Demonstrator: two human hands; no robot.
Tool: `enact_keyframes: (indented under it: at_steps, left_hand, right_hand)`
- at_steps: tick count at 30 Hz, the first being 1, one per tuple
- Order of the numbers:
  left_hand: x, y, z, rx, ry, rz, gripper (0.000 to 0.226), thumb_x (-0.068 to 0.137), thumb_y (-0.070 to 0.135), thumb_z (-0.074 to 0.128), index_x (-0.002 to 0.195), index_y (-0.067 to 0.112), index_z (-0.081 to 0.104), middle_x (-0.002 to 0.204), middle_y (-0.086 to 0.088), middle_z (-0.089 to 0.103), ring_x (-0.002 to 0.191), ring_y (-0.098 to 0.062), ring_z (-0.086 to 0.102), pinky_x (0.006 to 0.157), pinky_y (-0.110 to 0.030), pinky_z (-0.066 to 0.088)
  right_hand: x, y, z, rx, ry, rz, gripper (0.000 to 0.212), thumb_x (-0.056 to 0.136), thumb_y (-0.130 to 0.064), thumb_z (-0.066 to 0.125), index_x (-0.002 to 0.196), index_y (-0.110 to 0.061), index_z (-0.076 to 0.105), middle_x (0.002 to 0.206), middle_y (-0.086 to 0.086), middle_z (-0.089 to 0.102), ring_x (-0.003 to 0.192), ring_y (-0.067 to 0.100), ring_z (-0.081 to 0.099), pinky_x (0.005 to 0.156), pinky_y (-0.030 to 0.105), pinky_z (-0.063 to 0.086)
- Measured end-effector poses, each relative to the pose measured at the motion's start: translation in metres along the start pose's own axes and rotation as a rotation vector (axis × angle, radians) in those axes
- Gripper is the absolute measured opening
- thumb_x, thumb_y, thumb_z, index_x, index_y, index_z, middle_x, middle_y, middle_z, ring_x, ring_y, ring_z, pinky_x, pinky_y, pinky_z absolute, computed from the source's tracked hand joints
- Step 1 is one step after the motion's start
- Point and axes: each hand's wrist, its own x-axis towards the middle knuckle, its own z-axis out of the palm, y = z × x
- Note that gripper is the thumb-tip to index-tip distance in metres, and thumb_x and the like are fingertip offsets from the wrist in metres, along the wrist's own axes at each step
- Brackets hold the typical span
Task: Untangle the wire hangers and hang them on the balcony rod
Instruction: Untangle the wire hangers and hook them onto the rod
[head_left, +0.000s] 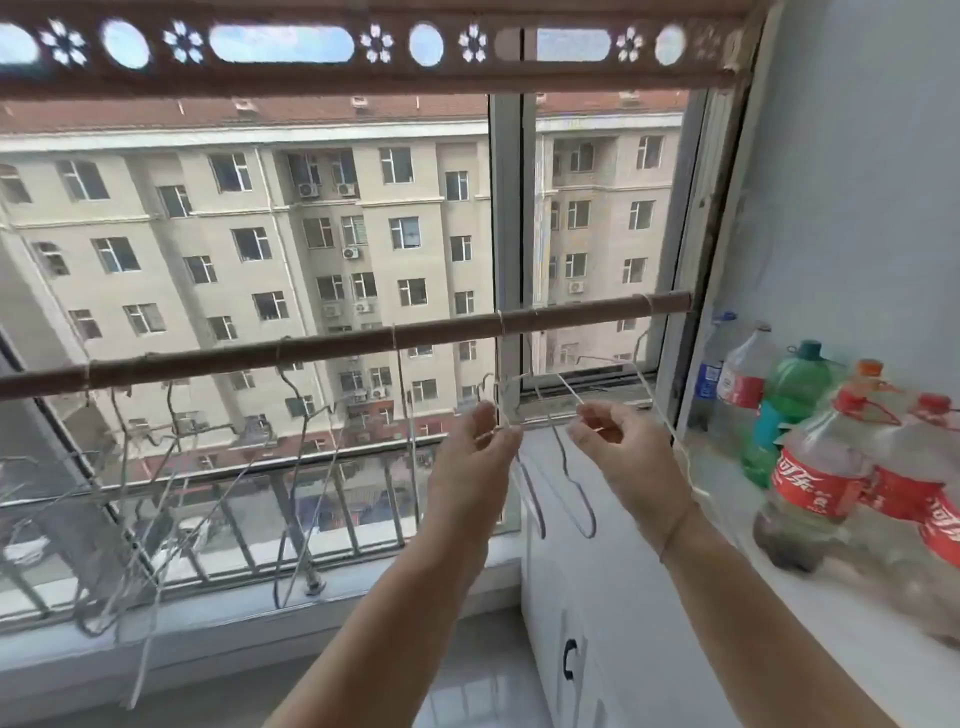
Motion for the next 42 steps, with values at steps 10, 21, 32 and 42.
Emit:
enact_keyframes:
  at_steps: [10, 21, 32, 42]
  left_hand:
    - [0.031, -0.012, 0.009, -0.011, 0.05, -0.178, 0.018, 0.092, 0.02, 0.054, 0.106, 0.012, 0.062, 0.103, -0.007, 0.066, 0.092, -0.018, 0.058, 0.078, -0.029, 0.043]
    - [0.057, -0.009, 0.005, -0.135, 0.022, -0.196, 0.023, 0.089, 0.017, 0.059, 0.105, 0.002, 0.067, 0.085, -0.006, 0.067, 0.074, -0.016, 0.061, 0.072, -0.026, 0.047]
    - [0.077, 0.012, 0.005, -0.269, 0.108, -0.152, 0.02, 0.086, 0.002, 0.06, 0.105, 0.002, 0.065, 0.075, -0.005, 0.063, 0.064, -0.012, 0.058, 0.058, -0.017, 0.049]
    - [0.049, -0.026, -0.005, -0.125, 0.12, -0.253, 0.015, 0.088, -0.001, 0.054, 0.087, 0.006, 0.066, 0.067, -0.004, 0.058, 0.057, -0.012, 0.05, 0.056, -0.021, 0.041]
  right_hand:
    - [0.013, -0.003, 0.016, -0.15, 0.157, -0.121, 0.027, 0.083, -0.026, 0.065, 0.108, -0.016, 0.061, 0.102, 0.0, 0.059, 0.09, 0.012, 0.056, 0.074, 0.009, 0.043]
    - [-0.012, -0.005, 0.051, -0.067, -0.005, -0.03, 0.02, 0.084, -0.018, 0.065, 0.104, -0.017, 0.061, 0.09, -0.003, 0.067, 0.084, 0.007, 0.063, 0.076, 0.016, 0.051]
    - [0.015, -0.022, 0.063, -0.011, 0.041, -0.045, 0.012, 0.084, -0.025, 0.065, 0.093, -0.018, 0.063, 0.077, -0.008, 0.067, 0.071, 0.003, 0.064, 0.069, 0.018, 0.053]
    - [-0.01, 0.011, 0.069, -0.008, -0.091, 0.076, 0.016, 0.093, -0.024, 0.049, 0.086, -0.017, 0.062, 0.081, 0.001, 0.067, 0.082, 0.019, 0.064, 0.079, 0.034, 0.054]
